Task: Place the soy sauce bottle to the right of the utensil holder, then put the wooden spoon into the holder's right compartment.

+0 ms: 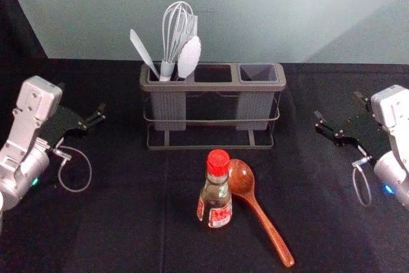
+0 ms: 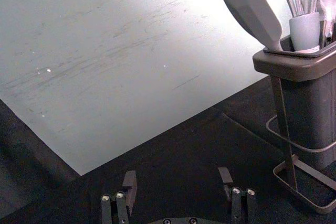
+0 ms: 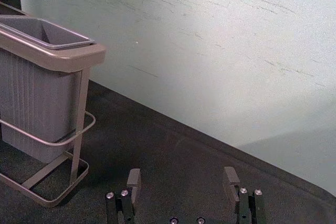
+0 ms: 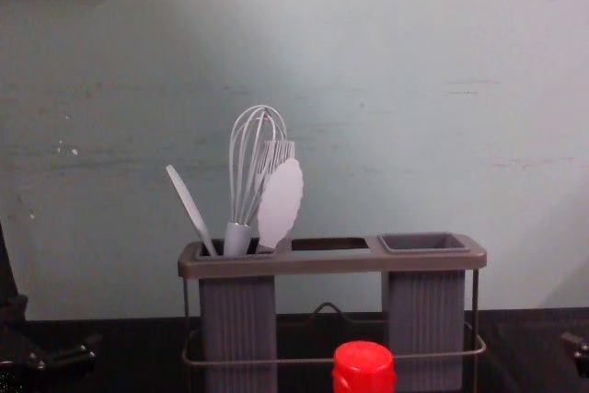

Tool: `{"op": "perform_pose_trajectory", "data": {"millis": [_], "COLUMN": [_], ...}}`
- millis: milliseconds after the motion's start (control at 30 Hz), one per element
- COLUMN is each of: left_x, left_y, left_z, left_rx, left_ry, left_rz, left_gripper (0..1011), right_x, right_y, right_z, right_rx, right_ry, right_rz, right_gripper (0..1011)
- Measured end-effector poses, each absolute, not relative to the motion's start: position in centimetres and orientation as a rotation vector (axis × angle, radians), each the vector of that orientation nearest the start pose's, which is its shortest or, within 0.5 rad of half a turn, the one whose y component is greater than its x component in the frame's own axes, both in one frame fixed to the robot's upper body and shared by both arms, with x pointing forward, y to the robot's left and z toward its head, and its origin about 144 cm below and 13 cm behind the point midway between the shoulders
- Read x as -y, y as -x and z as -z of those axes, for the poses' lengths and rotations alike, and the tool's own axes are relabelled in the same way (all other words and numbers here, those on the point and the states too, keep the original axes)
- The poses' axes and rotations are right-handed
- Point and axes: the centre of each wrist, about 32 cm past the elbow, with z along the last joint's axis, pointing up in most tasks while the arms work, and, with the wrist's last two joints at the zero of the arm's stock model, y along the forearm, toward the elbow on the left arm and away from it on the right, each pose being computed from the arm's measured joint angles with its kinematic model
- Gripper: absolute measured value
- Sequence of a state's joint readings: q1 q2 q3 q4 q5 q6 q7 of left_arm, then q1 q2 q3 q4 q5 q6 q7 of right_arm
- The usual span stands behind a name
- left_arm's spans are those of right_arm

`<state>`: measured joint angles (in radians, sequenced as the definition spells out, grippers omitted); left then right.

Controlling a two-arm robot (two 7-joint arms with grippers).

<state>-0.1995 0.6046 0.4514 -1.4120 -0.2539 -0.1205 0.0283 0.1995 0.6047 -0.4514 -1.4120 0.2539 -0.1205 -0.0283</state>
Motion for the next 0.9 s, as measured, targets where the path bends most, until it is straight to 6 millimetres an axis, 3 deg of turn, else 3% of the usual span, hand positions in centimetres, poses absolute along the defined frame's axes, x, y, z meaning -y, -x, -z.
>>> {"op": "perform_pose_trajectory", "data": {"millis": [900], "left_x": [-30.97], "left_y": [-48.86], "left_z": [-113.98], "left_rx": [0.285], "left_ry": [-0.304], "left_rz": [-1.248], "left_gripper": [1011], "right_x": [30.96], "right_y": [-48.86], "right_z": [-113.98], "right_rx": [0.285], "right_ry": [0.304], "right_rz": [1.248], "right_gripper": [1002]}}
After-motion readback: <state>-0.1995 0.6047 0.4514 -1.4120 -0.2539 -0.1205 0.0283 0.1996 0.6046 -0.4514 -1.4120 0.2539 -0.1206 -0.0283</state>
